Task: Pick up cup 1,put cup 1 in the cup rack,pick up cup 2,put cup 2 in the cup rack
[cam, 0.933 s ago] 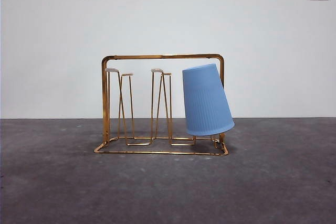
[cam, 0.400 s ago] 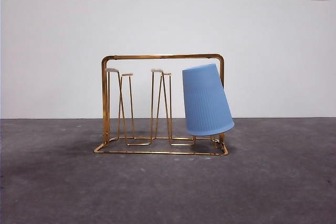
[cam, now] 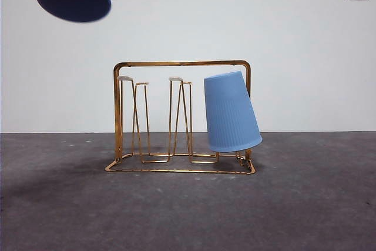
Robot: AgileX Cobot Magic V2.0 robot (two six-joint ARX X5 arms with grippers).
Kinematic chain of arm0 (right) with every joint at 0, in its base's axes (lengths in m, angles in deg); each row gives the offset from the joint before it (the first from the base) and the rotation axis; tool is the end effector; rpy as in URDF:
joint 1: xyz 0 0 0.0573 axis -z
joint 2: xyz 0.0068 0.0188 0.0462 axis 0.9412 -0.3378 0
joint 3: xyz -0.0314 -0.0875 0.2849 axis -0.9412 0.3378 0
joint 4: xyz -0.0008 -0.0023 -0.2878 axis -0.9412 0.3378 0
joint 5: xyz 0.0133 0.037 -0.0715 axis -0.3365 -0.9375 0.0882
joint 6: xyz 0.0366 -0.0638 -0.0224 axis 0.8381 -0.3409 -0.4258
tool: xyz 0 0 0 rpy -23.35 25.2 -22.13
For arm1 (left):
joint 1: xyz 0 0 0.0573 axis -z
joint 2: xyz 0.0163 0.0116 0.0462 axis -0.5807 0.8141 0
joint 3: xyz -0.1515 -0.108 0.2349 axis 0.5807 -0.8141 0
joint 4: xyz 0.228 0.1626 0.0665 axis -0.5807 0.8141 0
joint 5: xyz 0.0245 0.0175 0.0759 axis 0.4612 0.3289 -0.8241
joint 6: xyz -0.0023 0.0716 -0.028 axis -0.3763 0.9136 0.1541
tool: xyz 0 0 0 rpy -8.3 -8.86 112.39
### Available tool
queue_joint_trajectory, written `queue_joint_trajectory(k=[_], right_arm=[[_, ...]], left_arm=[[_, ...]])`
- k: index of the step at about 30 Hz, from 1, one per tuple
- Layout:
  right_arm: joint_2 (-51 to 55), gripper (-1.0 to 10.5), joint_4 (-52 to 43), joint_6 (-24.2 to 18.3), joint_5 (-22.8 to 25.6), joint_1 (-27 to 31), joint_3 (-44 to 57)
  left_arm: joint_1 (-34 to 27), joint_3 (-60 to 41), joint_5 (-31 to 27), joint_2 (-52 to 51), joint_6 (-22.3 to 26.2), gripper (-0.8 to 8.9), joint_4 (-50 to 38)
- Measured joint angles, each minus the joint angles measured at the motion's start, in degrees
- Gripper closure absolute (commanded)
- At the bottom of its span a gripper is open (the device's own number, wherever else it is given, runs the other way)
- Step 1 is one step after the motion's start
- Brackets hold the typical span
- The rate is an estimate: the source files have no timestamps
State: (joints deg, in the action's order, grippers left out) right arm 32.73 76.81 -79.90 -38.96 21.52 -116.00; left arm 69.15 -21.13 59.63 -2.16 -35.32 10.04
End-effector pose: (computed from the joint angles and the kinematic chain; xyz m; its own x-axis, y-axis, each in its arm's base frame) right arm 0.0551 0.0219 0.4890 0.8727 0.3364 -0.3540 -0.4447 0.8469 -0.2916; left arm 0.2075 -0.1194 0.3152 0.9415 -0.3241 0.0926 0.3365 0.9204 -0.1990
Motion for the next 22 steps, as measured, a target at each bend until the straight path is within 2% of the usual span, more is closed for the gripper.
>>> queue_joint_trajectory(k=[6, 15, 22], right_arm=[[0.00, 7.0, 0.04, 0.94, 0.00, 0.00, 0.00], [0.00, 7.0, 2.25, 2.19, 0.00, 0.00, 0.00], [0.00, 7.0, 4.33, 3.78, 0.00, 0.00, 0.02]], left_arm=[[0.17, 0.00, -0.50, 8.66, 0.94, 8.20, -11.26], [0.17, 0.00, -3.04, 21.11, 1.81, 8.20, -22.49], [0.17, 0.00, -3.93, 25.16, 3.37, 8.20, -25.62]])
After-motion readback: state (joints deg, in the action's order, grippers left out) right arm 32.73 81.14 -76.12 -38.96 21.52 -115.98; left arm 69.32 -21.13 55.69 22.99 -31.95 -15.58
